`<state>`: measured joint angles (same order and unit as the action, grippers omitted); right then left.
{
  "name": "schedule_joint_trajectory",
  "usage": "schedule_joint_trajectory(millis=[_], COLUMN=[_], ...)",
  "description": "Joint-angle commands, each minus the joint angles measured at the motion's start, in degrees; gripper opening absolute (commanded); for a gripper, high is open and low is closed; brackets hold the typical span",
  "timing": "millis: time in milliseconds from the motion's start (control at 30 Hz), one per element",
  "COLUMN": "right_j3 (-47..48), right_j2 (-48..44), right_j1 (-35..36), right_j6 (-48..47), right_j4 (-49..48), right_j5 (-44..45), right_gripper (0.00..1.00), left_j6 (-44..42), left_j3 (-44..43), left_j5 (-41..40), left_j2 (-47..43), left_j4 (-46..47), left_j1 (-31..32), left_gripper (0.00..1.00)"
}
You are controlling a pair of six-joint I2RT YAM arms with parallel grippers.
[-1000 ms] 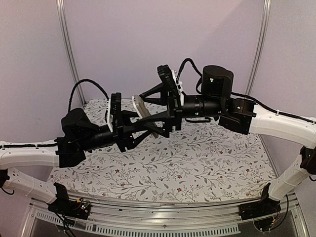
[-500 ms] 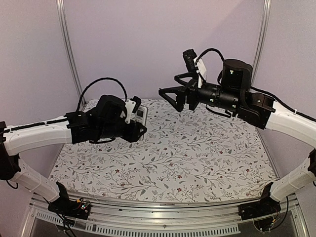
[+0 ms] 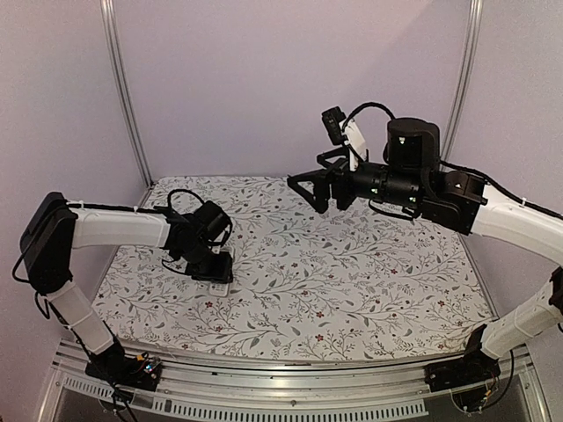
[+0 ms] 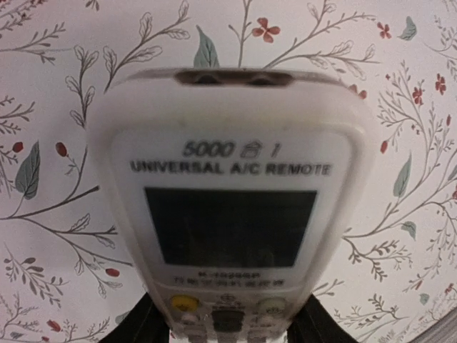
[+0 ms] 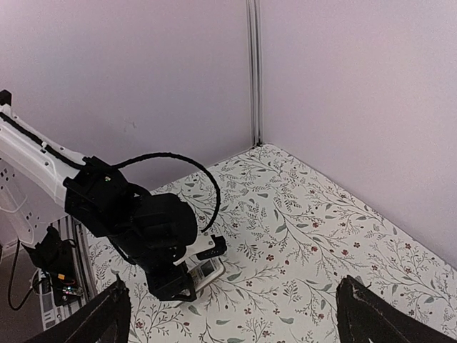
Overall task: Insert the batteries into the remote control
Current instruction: Place the remote control at the center of the board.
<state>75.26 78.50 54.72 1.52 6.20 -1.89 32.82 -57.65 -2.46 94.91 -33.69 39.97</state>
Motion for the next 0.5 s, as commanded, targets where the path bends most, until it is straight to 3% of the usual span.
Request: schedule_joint_trajectory(millis=[0,233,400,467], right_j3=[-1.67,-2.29,-2.66,-2.80], right_j2=[-2.35,-2.74,-3.08,-3.17], right_j1=[-0.07,-0.10,-0.09,-0.11], right_j6=[0.33,-0.44,-0.64,-0.57], right_j4=[0.87,0.31,0.17,0.19], right_j5=[1.26,0.90,0.58,0.72], right_gripper=[0.99,0.99,0.99,0.99], left_j6=[3.28,2.91,3.60,4.20], left_j3=[1.61,2.07,3.20,3.36], left_j5=[5.61,8.08,8.73,8.99], left_j2=[0.81,6.72,9.54,9.13], left_j4=[1.82,3.21,5.02,5.66], left_j1=[-2.00,-3.58,-5.82,-6.12], left_gripper=[0.00,0.19,0.24,0.30])
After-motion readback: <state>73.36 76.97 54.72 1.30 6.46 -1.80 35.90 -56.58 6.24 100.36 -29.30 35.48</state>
